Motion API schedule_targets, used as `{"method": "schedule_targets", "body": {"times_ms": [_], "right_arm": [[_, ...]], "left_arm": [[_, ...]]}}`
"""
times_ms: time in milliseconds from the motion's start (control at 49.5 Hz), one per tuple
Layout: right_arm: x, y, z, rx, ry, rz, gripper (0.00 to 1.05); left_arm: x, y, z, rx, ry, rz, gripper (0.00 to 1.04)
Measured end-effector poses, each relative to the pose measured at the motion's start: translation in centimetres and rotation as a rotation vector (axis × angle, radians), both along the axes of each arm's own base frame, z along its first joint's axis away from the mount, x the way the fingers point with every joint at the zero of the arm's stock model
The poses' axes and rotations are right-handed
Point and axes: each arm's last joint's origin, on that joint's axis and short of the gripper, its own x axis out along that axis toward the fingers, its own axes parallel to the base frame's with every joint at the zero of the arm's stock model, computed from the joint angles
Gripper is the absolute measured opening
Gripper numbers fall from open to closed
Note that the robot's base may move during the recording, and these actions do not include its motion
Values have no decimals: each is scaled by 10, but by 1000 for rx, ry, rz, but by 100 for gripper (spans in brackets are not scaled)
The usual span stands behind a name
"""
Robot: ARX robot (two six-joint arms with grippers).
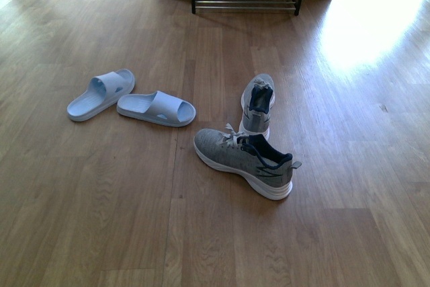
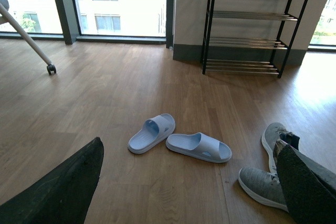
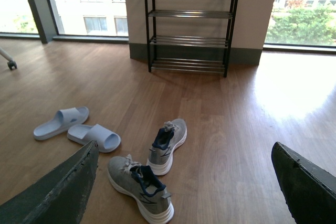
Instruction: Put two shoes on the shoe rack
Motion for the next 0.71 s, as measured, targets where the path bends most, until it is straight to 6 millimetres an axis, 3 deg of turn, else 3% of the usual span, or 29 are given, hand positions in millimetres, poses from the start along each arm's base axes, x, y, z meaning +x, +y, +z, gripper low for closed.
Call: {"method": "schedule_targets", "body": {"times_ms": [707], "right_arm": [[0, 0, 0, 0, 0, 2, 95]], "left_arm": [[0, 0, 0, 0, 0, 0, 95]]}}
